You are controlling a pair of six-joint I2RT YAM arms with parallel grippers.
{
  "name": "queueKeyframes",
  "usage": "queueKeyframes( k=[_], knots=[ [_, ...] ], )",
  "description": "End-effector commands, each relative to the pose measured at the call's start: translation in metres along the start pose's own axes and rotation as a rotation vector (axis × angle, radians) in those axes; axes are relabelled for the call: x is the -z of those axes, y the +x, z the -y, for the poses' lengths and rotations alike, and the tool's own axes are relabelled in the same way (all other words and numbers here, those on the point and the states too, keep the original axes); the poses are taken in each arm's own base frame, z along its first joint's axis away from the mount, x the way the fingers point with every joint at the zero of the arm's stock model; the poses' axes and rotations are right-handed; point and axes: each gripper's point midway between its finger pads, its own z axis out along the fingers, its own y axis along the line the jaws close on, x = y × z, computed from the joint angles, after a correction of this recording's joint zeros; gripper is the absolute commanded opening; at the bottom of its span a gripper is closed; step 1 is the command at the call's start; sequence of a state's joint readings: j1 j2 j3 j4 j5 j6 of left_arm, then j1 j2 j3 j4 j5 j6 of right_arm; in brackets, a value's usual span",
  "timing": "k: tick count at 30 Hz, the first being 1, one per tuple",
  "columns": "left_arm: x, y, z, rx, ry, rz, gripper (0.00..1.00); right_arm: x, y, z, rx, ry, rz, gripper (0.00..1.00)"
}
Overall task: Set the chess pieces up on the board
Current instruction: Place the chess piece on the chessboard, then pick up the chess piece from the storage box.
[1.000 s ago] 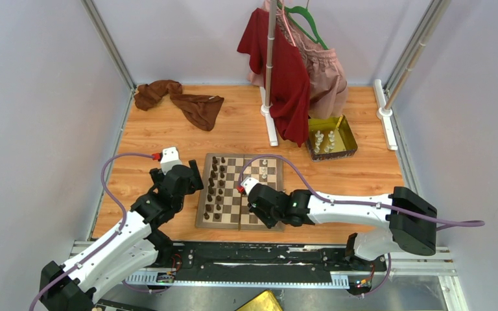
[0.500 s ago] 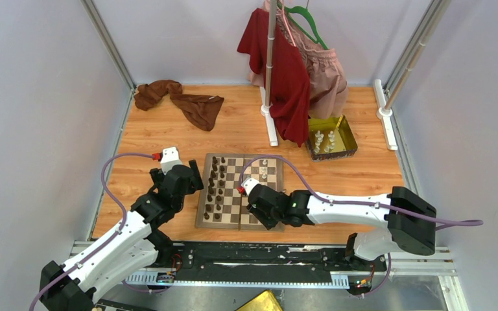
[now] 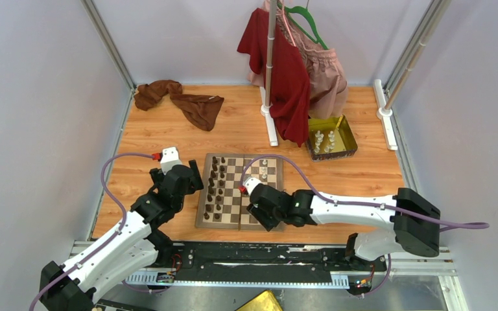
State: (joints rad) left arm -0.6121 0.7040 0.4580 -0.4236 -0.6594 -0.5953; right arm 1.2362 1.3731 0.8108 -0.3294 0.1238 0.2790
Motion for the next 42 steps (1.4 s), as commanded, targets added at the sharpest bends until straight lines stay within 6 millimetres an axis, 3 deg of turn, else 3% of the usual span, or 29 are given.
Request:
queueKeyframes(
  k=[1, 6, 10, 21, 32, 37, 42],
  knots=[
    [0.001, -0.004, -0.003, 0.018, -0.015, 0.028, 1.00, 0.022, -0.019, 0.005, -0.009, 0.012, 0.051, 0.43],
    [0.002, -0.006, -0.004, 0.020, -0.019, 0.032, 1.00, 0.044, -0.031, 0.017, -0.015, 0.063, 0.108, 0.43],
    [0.003, -0.007, -0.005, 0.025, -0.025, 0.035, 1.00, 0.062, -0.041, 0.045, -0.033, 0.188, 0.178, 0.49],
    [0.002, -0.014, -0.002, 0.050, -0.040, 0.042, 1.00, 0.096, -0.071, 0.178, -0.345, 0.481, 0.382, 0.54],
    [-0.003, -0.019, 0.009, 0.038, -0.020, 0.034, 1.00, 0.088, -0.061, 0.301, -0.646, 0.704, 0.402, 0.53],
    [-0.002, -0.026, 0.008, 0.041, -0.022, 0.051, 1.00, 0.086, -0.052, 0.343, -0.736, 0.758, 0.406, 0.52],
    [0.000, -0.034, 0.011, 0.067, 0.004, 0.085, 1.00, 0.071, -0.049, 0.369, -0.784, 0.750, 0.387, 0.50]
  ],
)
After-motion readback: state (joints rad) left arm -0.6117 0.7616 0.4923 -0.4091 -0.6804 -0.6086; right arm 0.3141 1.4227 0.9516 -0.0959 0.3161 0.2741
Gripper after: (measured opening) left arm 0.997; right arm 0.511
